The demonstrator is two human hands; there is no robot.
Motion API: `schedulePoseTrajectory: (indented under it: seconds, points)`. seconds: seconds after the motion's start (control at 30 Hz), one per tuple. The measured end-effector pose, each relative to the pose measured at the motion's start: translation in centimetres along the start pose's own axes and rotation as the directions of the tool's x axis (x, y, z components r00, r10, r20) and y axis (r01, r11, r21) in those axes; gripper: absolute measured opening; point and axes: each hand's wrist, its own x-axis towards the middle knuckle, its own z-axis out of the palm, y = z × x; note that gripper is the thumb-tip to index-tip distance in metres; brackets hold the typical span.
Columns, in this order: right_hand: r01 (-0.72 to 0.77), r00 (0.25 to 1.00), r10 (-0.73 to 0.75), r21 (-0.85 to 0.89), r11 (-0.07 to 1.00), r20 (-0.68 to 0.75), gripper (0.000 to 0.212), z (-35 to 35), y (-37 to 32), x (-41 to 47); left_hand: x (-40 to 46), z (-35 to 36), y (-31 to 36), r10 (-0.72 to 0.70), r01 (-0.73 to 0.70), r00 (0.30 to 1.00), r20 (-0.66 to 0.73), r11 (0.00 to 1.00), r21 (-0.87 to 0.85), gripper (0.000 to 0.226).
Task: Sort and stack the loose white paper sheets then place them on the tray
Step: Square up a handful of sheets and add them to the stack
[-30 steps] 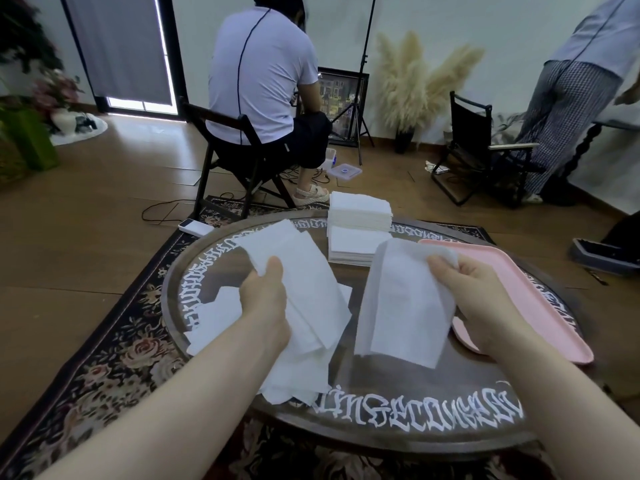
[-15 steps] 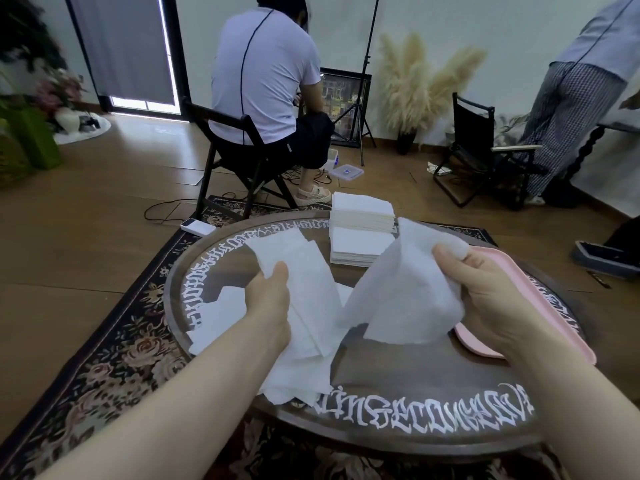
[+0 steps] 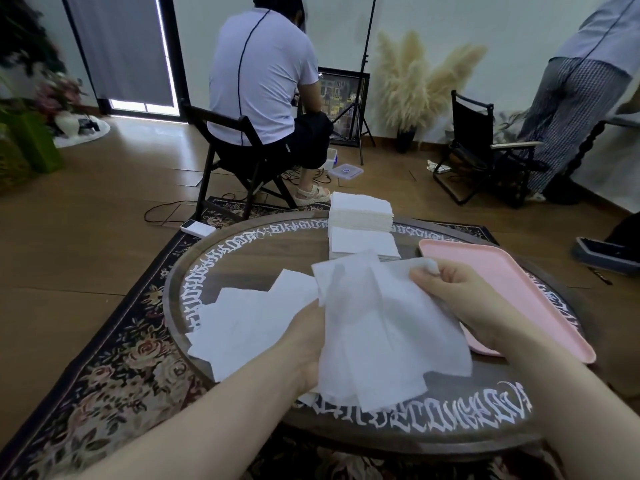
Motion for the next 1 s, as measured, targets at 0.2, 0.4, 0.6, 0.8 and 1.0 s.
schedulePoseTrajectory:
  seconds: [0.2, 0.4, 0.6, 0.8, 1.0]
  points:
    - [-0.080, 0.997, 0.078, 0.160, 0.984, 0.020, 0.047, -0.3, 0.8, 0.2, -0.2, 0.3, 1.0, 0.082, -0.083, 0.996, -0.018, 0.995, -0.057, 0.007]
    - [-0.158, 0.987, 0.160, 0.240, 0.958, 0.008, 0.052, 1.0, 0.9, 0.2, -0.1, -0.2, 2.3, 0.155, -0.156, 0.987, -0.051, 0.988, -0.013, 0.003]
    - [-0.012, 0.983, 0.043, 0.167, 0.986, -0.181, 0.039, 1.1, 0.4, 0.0, -0.1, -0.8, 3.0, 0.331, -0.301, 0.929, -0.168, 0.936, 0.181, 0.009]
    - [-0.035, 0.963, 0.068, 0.128, 0.991, -0.261, 0.025, 1.6, 0.3, 0.0, -1.0, -0.5, 3.7, 0.417, -0.372, 0.892, -0.174, 0.897, 0.241, 0.013]
    - [-0.084, 0.957, 0.102, 0.078, 0.993, -0.270, 0.017, 2.5, 0.7, -0.3, -1.5, 0.0, 4.1, 0.488, -0.406, 0.857, -0.163, 0.836, 0.368, 0.016]
